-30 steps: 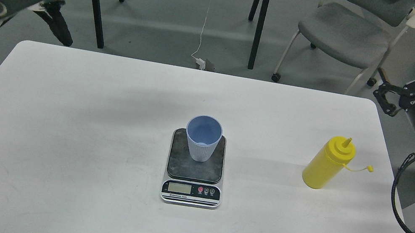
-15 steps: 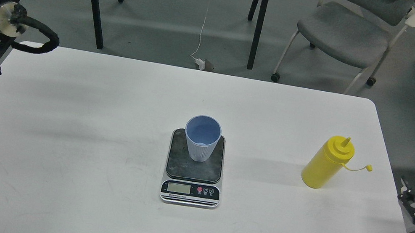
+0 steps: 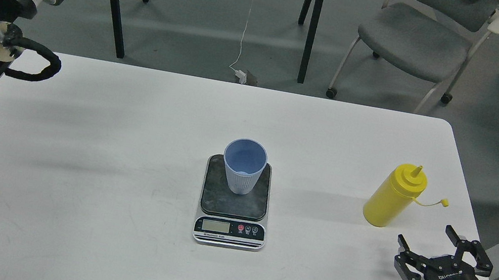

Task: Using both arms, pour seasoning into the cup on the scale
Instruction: 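Reach the right gripper to the yellow squeeze bottle and grasp it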

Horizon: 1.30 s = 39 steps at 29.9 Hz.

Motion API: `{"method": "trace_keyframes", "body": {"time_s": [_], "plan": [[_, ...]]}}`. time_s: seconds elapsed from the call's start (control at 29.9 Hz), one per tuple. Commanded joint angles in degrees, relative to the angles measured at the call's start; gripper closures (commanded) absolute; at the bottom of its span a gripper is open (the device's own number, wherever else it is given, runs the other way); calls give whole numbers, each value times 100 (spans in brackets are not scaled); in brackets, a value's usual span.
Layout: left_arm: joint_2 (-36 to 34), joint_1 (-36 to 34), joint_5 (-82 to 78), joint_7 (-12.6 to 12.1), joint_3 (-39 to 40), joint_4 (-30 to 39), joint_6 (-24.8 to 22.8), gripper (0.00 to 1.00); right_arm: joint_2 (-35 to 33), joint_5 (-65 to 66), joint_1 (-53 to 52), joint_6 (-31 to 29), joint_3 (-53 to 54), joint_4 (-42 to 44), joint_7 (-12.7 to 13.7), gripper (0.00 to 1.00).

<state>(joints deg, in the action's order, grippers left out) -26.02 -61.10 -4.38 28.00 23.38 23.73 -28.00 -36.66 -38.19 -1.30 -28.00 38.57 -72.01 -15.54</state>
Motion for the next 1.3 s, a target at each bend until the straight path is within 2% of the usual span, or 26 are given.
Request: {"method": "trace_keyframes", "body": {"time_s": [0.0,0.5,0.73,1.0,1.04,1.1,1.14,1.2,1.24,1.27], "plan": [[-18,37,-2,0,0,0,0,3,300,320,-2,0,194,38,-63,1],[-52,151,-2,0,0,18,0,3,941,761,-370,0,450,372,-107,1],[-140,151,-2,0,0,27,0,3,1161,1015,-687,0,450,627,-212,1],[-211,151,-2,0,0,27,0,3,1214,1042,-889,0,502,881,-221,2],[-211,151,-2,0,0,27,0,3,1206,1042,-907,0,502,899,-221,4],[-211,151,-2,0,0,27,0,3,1214,1059,-925,0,502,917,-230,15],[-211,151,-2,0,0,27,0,4,1214,1112,-925,0,511,952,-239,21],[-211,151,-2,0,0,27,0,3,1240,1304,-925,0,572,1022,-256,43],[-220,151,-2,0,0,27,0,4,1275,1419,-925,0,616,1031,-274,51],[-220,151,-2,0,0,27,0,4,1328,1498,-925,0,660,1040,-300,53]]}}
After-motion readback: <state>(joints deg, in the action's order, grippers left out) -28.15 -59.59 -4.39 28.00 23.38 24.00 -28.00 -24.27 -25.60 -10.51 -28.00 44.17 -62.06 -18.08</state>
